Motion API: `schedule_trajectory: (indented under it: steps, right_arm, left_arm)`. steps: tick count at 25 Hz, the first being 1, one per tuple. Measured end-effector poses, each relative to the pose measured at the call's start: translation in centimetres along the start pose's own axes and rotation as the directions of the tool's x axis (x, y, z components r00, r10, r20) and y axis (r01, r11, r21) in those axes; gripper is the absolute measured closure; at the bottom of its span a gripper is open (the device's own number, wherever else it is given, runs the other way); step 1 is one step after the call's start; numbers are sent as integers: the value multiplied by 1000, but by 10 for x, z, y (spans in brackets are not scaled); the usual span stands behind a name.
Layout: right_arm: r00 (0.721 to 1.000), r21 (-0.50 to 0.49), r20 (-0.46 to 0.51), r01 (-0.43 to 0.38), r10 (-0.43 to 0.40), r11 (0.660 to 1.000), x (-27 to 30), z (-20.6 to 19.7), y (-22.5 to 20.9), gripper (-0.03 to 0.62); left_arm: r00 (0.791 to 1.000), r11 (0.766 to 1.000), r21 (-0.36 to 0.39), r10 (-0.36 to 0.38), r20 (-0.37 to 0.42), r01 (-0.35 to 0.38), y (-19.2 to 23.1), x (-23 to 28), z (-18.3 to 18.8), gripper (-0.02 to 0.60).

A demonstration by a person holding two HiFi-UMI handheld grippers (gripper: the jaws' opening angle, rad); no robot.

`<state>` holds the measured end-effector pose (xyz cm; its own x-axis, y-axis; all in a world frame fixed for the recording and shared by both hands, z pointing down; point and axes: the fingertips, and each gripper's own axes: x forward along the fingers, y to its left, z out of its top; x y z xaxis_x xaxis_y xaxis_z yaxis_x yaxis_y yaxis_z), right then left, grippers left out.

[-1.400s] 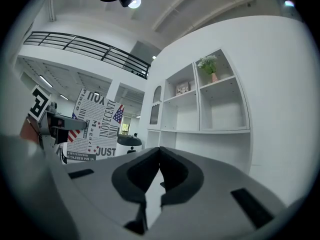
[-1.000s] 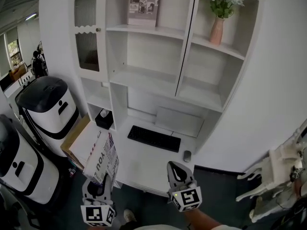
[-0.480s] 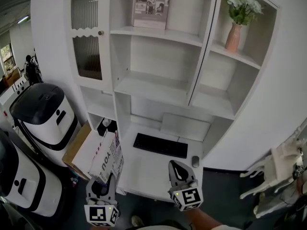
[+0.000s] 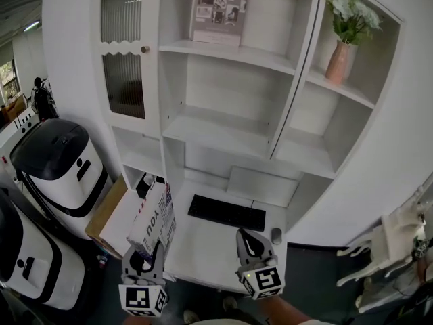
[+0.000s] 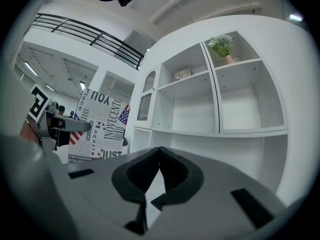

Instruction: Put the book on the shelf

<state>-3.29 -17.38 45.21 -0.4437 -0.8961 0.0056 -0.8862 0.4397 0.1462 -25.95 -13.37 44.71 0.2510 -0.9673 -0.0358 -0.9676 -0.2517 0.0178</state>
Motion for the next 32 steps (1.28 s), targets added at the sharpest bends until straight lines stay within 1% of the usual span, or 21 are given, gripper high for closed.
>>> schedule_trajectory:
  steps: [6, 10, 14, 18, 21, 24, 26, 30, 32]
  right_arm:
    - [999, 4, 5, -42, 42, 999, 22, -4, -16, 591]
    - [997, -2, 19, -68, 68, 998, 37, 6, -28, 590]
    - [996, -3, 22, -84, 84, 996, 47, 7, -40, 591]
    - [996, 0, 17, -88, 88, 996, 52, 5, -50, 591]
    - [996, 7, 16, -88, 88, 996, 55, 3, -58, 591]
    - [996, 11, 13, -85, 85, 996, 57, 2, -65, 591]
    - [997, 14, 8, -82, 82, 997, 59, 1, -69, 591]
    - [997, 23, 13, -82, 81, 996, 61, -3, -74, 591]
    - [997, 29, 14, -83, 82, 996, 61, -7, -76, 591]
  left_arm:
    - [1000, 1000, 15, 23, -2, -23, -6, 24, 3, 431]
    - [999, 999, 24, 47, -1, -47, -8, 40, 8, 431]
    - [999, 996, 73, 46, 7, -47, -11, 59, 20, 431]
    - [999, 987, 154, 33, 18, -35, -14, 77, 36, 431]
    - [1000, 973, 229, 17, 24, -22, -18, 91, 49, 431]
    - [1000, 964, 266, 12, 18, -17, -20, 104, 62, 431]
    - [1000, 952, 304, 8, 27, -15, -22, 111, 73, 431]
    - [999, 914, 406, -11, 48, -9, -27, 124, 90, 431]
    - [998, 890, 455, -21, 54, -6, -30, 130, 98, 431]
